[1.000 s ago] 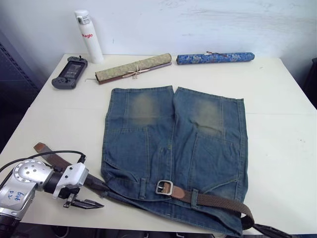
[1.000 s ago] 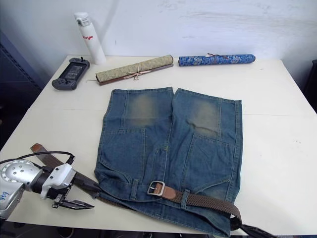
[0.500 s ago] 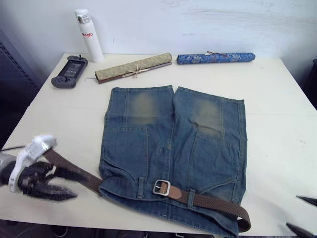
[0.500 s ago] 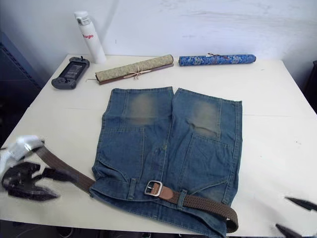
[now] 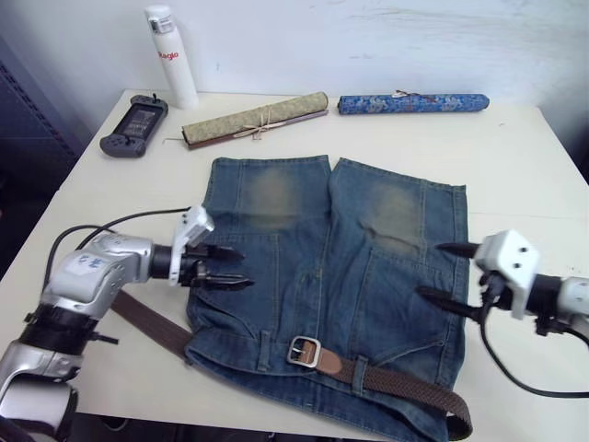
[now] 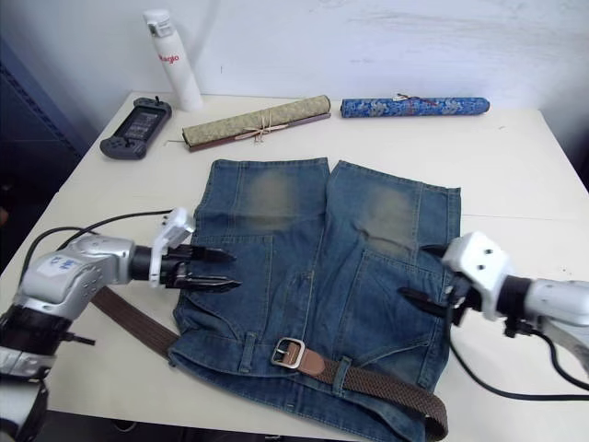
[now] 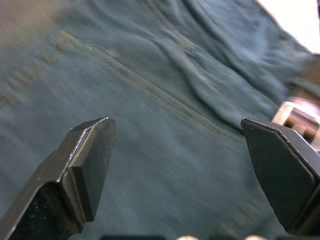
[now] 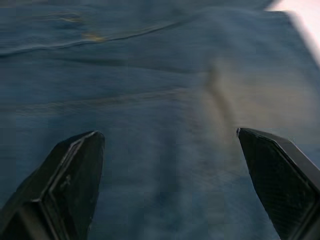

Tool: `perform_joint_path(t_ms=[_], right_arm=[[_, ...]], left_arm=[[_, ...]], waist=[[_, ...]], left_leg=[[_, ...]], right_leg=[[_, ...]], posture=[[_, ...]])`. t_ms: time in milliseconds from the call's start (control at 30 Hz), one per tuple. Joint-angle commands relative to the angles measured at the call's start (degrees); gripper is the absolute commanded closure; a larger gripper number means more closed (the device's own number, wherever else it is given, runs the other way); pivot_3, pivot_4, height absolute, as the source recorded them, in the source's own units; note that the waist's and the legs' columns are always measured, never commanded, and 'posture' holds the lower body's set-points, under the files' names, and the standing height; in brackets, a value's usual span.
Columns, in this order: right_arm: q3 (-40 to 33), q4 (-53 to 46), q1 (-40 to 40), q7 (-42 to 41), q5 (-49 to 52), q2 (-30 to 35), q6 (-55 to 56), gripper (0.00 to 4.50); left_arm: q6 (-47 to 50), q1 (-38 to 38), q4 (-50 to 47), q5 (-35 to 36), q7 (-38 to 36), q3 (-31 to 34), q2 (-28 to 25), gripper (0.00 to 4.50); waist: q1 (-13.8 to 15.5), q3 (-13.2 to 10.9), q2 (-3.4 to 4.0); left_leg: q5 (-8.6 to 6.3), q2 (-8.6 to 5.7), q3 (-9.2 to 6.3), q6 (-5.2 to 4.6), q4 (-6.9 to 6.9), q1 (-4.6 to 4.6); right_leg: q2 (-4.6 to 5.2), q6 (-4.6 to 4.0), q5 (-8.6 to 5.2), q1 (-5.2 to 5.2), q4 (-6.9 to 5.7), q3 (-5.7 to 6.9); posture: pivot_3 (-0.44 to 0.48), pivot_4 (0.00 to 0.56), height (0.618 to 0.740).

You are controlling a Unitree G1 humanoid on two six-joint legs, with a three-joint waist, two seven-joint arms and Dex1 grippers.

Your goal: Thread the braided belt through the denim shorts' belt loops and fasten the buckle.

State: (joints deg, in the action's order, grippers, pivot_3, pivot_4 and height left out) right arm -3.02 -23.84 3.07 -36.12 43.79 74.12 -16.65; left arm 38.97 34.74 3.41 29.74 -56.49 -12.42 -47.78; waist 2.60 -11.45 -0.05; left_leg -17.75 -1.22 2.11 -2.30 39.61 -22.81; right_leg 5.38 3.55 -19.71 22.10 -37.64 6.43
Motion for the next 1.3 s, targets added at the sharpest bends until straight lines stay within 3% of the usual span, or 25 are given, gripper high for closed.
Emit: perform_joint_path(t_ms=[33, 167, 300, 533, 633, 700, 867, 933, 1033, 1300], right_arm=[[4.7, 0.0, -8.0, -1.5, -2.0, -2.4, -9.8, 0.00], [11.6, 4.7, -18.5, -4.3, -7.0, -7.6, -17.5, 0.00], [16.3, 14.4, -28.9, -3.9, -12.3, -16.7, -23.3, 0.00], [19.6, 19.7, -29.8, -6.3, -20.0, -21.0, -25.1, 0.00], [19.2, 18.3, -26.6, -5.6, -19.1, -21.9, -31.1, 0.00], [18.2, 17.7, -26.0, -5.6, -19.3, -22.7, -32.0, 0.00], [17.0, 15.0, -24.6, -7.6, -21.8, -23.2, -26.6, 2.18], [16.3, 14.0, -24.6, -8.5, -22.1, -23.5, -25.3, 3.03], [15.7, 13.4, -24.8, -9.2, -22.7, -23.7, -24.2, 4.35], [11.1, 13.8, -31.9, -11.4, -23.0, -23.5, -22.0, 4.50]], left_arm=[[-4.8, 5.4, 3.7, -7.5, 3.4, -1.2, 4.1, 0.04], [-9.3, 11.2, 10.3, -14.4, 4.2, -3.5, 8.7, 0.04], [-12.1, 14.3, 16.1, -20.3, 3.8, -6.8, 13.0, 0.04], [-9.5, 14.8, 20.3, -25.9, 4.3, -9.3, 16.9, 0.04], [-6.5, 13.5, 20.1, -26.7, 2.4, -10.4, 16.9, 0.83], [-6.0, 13.3, 20.1, -27.0, 1.9, -10.2, 17.0, 1.64], [-4.7, 12.6, 18.2, -25.4, -0.4, -8.6, 17.3, 3.79], [-4.3, 12.3, 16.9, -24.4, -1.5, -7.6, 17.3, 4.45], [-4.4, 11.9, 16.5, -24.8, -1.8, -7.0, 17.3, 4.48], [-3.0, 16.4, 18.5, -23.6, 2.9, -0.2, 18.8, 4.48]], waist=[[0.3, 0.0, 0.00], [0.2, 0.0, -0.06], [0.1, 0.1, -0.10], [-0.2, 0.1, -0.11], [-0.1, 0.4, -0.26], [-0.1, 0.6, -0.46], [-0.2, 0.8, -0.56], [-0.4, 0.8, -0.56], [-0.7, 0.8, -0.56], [-1.2, 0.7, -0.43]], left_leg=[[0.00, -0.02, 0.00, -0.05, 0.15, -0.03], [-0.08, -0.05, 0.00, -0.22, 0.39, -0.08], [0.00, -0.11, 0.08, -0.29, 0.43, -0.46], [0.09, -0.13, 0.13, -0.33, 0.44, -0.44], [0.09, -0.13, 0.10, -0.32, 0.46, -0.34], [0.09, -0.12, 0.08, -0.32, 0.43, -0.26], [-0.05, -0.11, 0.00, -0.20, 0.39, 0.13], [-0.19, -0.09, 0.00, -0.13, 0.33, 0.46], [-0.23, -0.08, 0.00, -0.12, 0.32, 0.44], [-0.21, -0.08, 0.00, -0.13, 0.34, 0.26]], right_leg=[[0.03, 0.07, 0.08, -0.05, -0.03, 0.00], [0.08, 0.17, 0.16, -0.11, 0.00, -0.03], [0.08, 0.19, 0.18, 0.30, -0.13, -0.03], [0.09, 0.18, 0.18, 0.30, -0.28, -0.02], [0.10, 0.18, 0.18, 0.21, -0.28, -0.05], [0.10, 0.18, 0.18, 0.13, -0.23, -0.04], [0.10, 0.18, 0.18, -0.31, -0.06, -0.01], [0.10, 0.16, 0.16, -0.61, 0.01, -0.04], [0.10, 0.15, 0.16, -0.58, 0.02, -0.05], [0.10, 0.16, 0.16, -0.40, 0.00, -0.04]], posture=[[0.000, 0.150, 0.686], [0.000, 0.150, 0.686], [0.000, 0.150, 0.686], [0.000, 0.150, 0.686], [0.000, 0.150, 0.686], [0.000, 0.150, 0.686], [0.000, 0.150, 0.686], [0.000, 0.150, 0.686], [0.000, 0.150, 0.686], [0.000, 0.150, 0.686]])
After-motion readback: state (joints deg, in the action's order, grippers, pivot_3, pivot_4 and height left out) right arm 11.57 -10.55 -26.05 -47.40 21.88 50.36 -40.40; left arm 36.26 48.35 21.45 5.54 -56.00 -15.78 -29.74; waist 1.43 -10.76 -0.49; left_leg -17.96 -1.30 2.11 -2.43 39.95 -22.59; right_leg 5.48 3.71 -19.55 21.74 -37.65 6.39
